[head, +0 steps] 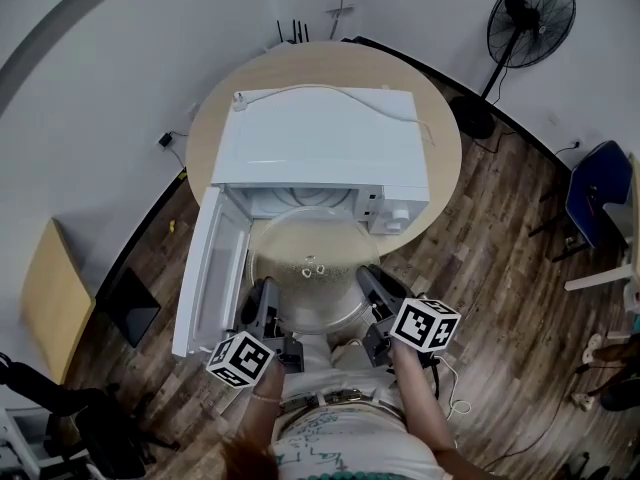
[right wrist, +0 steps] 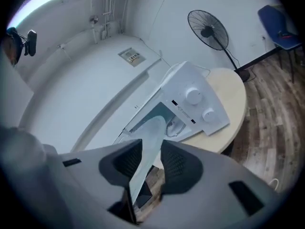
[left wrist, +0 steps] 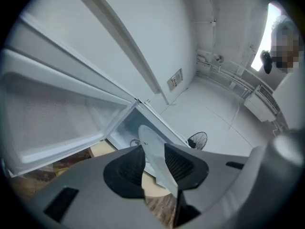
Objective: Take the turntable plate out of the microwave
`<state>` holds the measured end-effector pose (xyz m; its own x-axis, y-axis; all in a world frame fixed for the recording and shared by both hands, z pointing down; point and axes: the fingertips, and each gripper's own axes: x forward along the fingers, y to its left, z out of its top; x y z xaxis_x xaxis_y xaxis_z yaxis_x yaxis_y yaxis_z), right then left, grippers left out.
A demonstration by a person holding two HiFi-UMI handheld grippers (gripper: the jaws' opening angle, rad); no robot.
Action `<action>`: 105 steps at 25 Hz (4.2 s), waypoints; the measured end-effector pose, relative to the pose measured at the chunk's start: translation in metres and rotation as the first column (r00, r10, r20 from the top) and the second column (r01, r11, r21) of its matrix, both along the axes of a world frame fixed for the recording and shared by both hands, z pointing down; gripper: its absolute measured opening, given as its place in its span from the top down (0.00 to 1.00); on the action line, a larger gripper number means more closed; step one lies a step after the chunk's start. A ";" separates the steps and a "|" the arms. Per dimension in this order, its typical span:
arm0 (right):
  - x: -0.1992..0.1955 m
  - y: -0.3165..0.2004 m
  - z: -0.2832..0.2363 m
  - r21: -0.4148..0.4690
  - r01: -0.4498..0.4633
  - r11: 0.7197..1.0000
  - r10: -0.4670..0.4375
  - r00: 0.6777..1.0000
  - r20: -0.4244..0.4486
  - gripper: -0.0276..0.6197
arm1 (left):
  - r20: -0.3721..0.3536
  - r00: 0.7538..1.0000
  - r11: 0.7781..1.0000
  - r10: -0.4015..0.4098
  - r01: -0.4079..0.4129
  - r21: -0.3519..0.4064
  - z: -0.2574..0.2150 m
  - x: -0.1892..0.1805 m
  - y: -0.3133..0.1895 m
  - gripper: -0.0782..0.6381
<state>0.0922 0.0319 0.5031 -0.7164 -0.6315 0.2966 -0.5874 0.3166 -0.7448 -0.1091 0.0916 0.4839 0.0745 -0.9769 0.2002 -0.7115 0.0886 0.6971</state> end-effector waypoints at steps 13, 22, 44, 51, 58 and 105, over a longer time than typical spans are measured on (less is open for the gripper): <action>0.005 -0.031 -0.073 0.113 -0.041 0.993 0.038 0.999 0.033 0.78 | -0.002 0.999 0.995 0.038 -0.038 0.097 -0.068 0.002 -0.036 0.71; 0.001 -0.088 -0.084 0.134 -0.094 0.987 0.091 0.996 0.022 0.78 | -0.032 0.995 0.990 0.096 -0.092 0.111 -0.073 -0.005 -0.104 0.71; -0.034 -0.188 -0.081 0.003 -0.181 0.983 0.180 0.979 -0.097 0.77 | 0.053 0.960 0.960 0.275 -0.271 -0.071 -0.074 -0.039 -0.231 0.69; -0.039 -0.194 -0.070 -0.081 -0.193 0.978 0.180 0.974 -0.140 0.76 | 0.072 0.928 0.908 0.365 -0.337 -0.250 -0.063 -0.043 -0.242 0.67; -0.048 -0.200 -0.068 -0.134 -0.178 0.975 0.144 0.963 -0.229 0.75 | 0.099 0.892 0.847 0.441 -0.377 -0.375 -0.056 -0.048 -0.248 0.63; -0.062 -0.214 -0.065 0.014 0.051 0.999 -0.030 0.759 -0.651 0.63 | 0.540 0.492 0.730 0.683 -0.480 -0.486 -0.053 -0.065 -0.279 0.56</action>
<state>0.0307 -0.1824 0.4378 -0.3834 -0.6222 0.6826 -0.9131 0.3663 -0.1790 -0.1737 -0.1873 0.4311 0.3606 -0.6667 0.6523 -0.8989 -0.4351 0.0522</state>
